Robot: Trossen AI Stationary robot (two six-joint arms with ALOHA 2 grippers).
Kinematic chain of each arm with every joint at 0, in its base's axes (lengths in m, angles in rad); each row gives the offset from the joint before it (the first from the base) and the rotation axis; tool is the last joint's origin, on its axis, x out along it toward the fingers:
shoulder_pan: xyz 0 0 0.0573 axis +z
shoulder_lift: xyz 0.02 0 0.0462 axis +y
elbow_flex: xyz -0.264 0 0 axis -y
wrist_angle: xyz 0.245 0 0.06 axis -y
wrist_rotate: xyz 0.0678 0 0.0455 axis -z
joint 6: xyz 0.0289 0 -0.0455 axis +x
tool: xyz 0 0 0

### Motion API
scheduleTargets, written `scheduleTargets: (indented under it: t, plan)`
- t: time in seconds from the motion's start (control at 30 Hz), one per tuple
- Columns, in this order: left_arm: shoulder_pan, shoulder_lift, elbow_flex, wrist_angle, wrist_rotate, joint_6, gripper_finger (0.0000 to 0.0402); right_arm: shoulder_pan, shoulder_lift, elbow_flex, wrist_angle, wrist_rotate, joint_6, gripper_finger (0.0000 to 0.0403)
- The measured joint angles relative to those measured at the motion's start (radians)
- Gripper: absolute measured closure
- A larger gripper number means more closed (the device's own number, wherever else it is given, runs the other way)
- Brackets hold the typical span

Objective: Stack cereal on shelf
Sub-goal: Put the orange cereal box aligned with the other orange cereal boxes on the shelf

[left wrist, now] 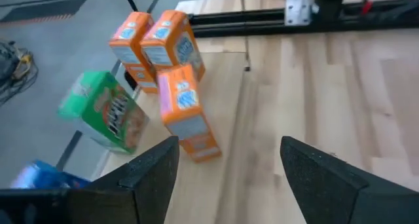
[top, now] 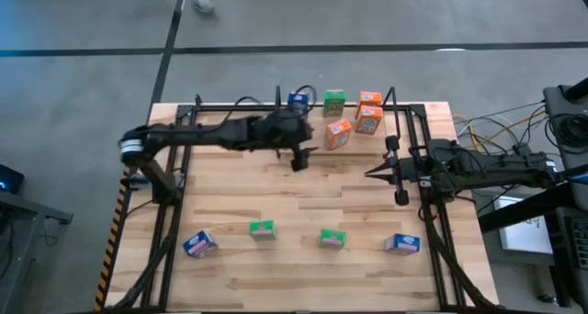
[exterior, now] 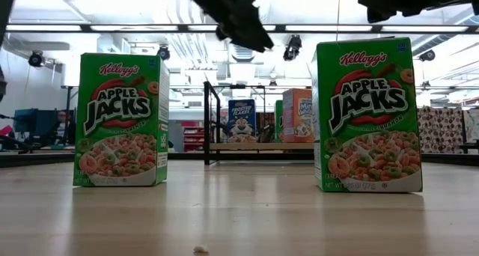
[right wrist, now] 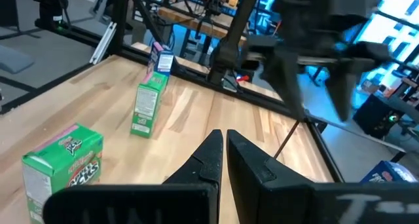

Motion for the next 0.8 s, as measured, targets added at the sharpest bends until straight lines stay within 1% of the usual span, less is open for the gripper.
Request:
scheduleTargets:
  t: [0.23, 0.3, 0.43, 0.57, 0.7, 0.8]
  plan:
    - [-0.06, -0.204, -0.367, 0.291, 0.001, -0.056, 0.0152, -0.002, 0.022, 0.005, 0.027, 0.021, 0.054, 0.039]
    - [-0.074, -0.26, -0.453, 0.343, 0.001, -0.064, 0.0152, -0.002, 0.032, 0.007, 0.048, 0.058, 0.096, 0.039]
    - [-0.087, -0.398, -0.598, 0.443, 0.001, -0.063, 0.0152, -0.002, 0.061, 0.007, 0.05, 0.188, 0.182, 0.039]
    - [-0.086, -0.542, -0.718, 0.504, 0.0, -0.061, 0.0152, -0.006, 0.107, 0.023, 0.025, 0.286, 0.234, 0.039]
    - [-0.084, -0.672, -0.786, 0.518, -0.032, -0.057, 0.0152, -0.032, 0.175, 0.108, -0.065, 0.297, 0.252, 0.039]
    - [-0.084, -0.738, -0.819, 0.517, -0.061, -0.057, 0.0152, -0.071, 0.244, 0.208, -0.2, 0.295, 0.252, 0.039]
